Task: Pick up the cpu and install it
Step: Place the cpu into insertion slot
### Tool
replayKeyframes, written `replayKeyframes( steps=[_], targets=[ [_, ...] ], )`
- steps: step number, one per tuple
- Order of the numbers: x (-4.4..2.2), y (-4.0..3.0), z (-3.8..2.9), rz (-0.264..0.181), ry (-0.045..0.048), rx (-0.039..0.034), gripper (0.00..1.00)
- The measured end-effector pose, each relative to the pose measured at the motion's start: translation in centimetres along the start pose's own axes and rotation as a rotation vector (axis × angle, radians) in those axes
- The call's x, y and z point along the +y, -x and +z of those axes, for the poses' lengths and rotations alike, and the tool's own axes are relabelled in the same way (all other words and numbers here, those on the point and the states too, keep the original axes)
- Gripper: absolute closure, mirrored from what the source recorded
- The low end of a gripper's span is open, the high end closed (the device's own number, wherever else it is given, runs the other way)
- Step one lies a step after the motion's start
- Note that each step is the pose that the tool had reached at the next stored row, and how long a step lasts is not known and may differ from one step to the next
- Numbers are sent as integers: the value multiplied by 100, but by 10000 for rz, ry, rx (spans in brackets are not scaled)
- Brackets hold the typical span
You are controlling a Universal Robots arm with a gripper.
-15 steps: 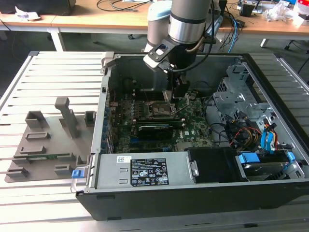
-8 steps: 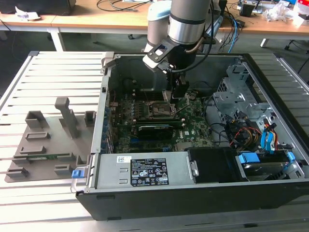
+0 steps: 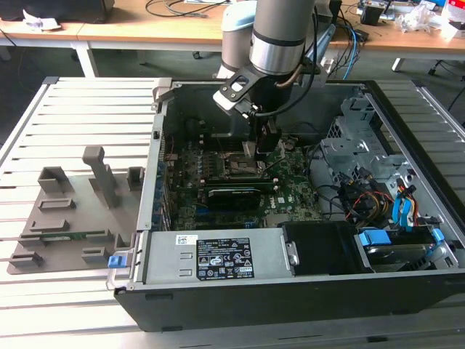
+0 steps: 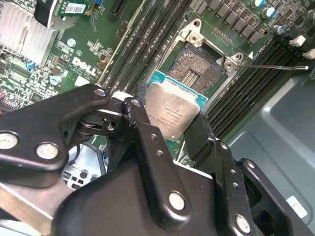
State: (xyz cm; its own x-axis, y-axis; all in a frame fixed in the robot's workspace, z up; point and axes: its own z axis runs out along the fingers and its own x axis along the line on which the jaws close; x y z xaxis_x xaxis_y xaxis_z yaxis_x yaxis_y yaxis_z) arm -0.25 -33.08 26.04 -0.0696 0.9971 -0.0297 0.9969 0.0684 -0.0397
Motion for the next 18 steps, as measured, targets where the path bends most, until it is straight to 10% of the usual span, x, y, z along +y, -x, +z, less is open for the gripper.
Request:
replayKeyframes(
  steps=[14,18],
  targets=[
    [-9,-23,131,1,0,0,45],
    [-100,-82,154,0,1,1,45]
  ],
)
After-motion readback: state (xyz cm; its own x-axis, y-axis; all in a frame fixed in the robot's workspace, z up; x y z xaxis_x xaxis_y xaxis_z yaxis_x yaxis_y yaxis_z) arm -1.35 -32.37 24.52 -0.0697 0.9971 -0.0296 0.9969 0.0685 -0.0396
